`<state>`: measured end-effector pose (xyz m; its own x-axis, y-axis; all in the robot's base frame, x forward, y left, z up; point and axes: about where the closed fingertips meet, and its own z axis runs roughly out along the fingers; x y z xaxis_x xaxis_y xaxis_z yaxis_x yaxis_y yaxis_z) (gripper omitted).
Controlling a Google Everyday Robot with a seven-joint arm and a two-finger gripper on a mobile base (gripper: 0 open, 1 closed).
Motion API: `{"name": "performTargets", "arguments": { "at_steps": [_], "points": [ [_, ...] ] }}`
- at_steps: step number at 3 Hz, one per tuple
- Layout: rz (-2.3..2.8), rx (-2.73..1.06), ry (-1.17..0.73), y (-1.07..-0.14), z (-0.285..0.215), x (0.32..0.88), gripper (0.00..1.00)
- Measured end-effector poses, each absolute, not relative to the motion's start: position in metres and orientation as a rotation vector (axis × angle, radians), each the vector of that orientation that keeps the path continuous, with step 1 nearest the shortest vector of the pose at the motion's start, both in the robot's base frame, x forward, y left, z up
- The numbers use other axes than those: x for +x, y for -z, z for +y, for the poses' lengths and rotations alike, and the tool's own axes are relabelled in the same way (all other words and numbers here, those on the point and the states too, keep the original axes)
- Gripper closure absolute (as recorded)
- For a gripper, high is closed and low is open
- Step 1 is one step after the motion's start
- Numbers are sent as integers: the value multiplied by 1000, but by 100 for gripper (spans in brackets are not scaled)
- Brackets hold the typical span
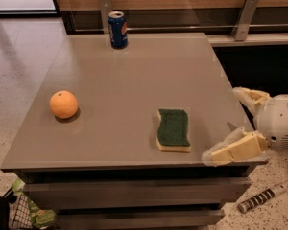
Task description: Move sponge near pepsi can
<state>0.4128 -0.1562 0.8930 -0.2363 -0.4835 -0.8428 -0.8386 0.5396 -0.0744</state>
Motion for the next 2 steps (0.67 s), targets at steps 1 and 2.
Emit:
{"name": "performTargets", "arguments": {
  "at_steps": [1,2],
  "points": [
    [1796,-1019,-561,-879,-133,420,0],
    [1797,-1020,-560,-878,-133,420,0]
  ]
}}
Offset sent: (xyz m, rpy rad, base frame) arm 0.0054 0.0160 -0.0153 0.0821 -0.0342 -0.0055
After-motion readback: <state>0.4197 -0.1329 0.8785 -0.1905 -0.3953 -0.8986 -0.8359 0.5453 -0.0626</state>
